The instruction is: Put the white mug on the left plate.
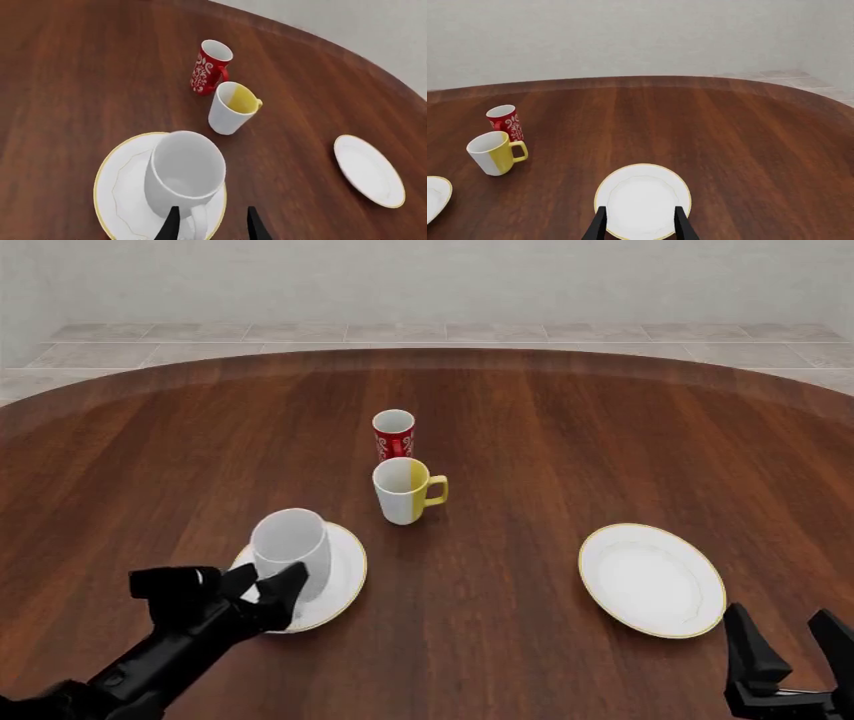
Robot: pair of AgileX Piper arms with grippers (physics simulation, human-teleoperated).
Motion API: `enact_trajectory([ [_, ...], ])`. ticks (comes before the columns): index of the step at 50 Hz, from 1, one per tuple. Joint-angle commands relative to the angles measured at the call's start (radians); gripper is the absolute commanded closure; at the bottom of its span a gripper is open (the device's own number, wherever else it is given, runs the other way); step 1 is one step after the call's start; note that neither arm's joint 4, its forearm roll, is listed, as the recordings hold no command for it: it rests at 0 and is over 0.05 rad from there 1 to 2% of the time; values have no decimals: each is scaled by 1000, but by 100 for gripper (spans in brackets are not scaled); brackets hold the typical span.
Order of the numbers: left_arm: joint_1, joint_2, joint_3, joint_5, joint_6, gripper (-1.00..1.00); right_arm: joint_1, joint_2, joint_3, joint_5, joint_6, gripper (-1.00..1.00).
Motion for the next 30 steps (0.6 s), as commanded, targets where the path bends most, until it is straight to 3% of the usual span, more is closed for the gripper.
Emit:
enact_trajectory([
  [1, 7, -173, 7, 143, 24, -100, 3, -1, 0, 1, 1, -100],
  [11, -5, -389, 10, 313, 41, -100, 5, 3, 0, -3, 1, -100],
  [30, -12, -877, -93, 797, 91, -100, 11, -13, 0, 7, -1, -100],
])
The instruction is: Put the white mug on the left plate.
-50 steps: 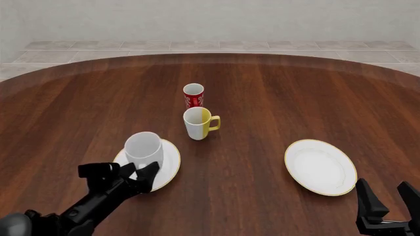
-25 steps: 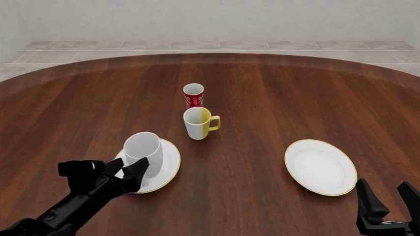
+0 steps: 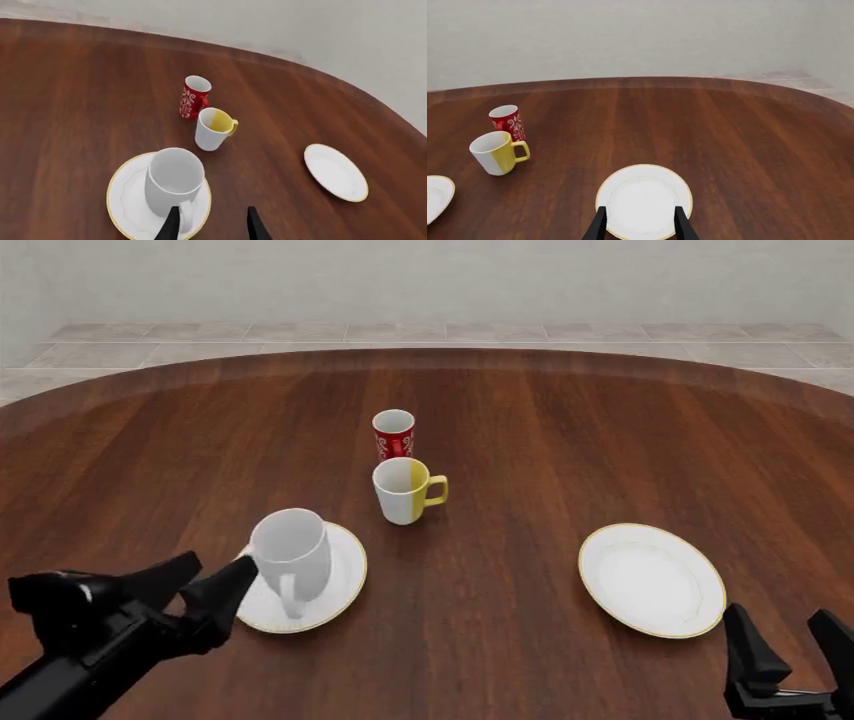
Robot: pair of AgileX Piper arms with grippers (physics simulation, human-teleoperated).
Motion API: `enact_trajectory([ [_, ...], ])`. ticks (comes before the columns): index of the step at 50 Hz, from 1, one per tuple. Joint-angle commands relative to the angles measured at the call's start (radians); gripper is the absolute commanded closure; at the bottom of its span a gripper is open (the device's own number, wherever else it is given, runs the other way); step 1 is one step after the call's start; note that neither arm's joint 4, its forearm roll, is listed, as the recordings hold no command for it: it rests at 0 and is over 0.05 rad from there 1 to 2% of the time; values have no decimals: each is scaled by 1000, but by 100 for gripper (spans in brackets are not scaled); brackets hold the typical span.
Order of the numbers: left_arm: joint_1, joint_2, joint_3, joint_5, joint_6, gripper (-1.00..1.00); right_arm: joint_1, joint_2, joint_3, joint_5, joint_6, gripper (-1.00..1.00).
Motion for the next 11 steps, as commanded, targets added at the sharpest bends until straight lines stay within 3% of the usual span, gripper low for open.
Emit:
enact_trajectory([
  [1, 2, -275, -63, 275, 32, -100, 3, -9, 0, 7, 0, -100],
  [11, 33, -477, -156, 513, 65, -100, 9, -13, 0, 11, 0, -100],
])
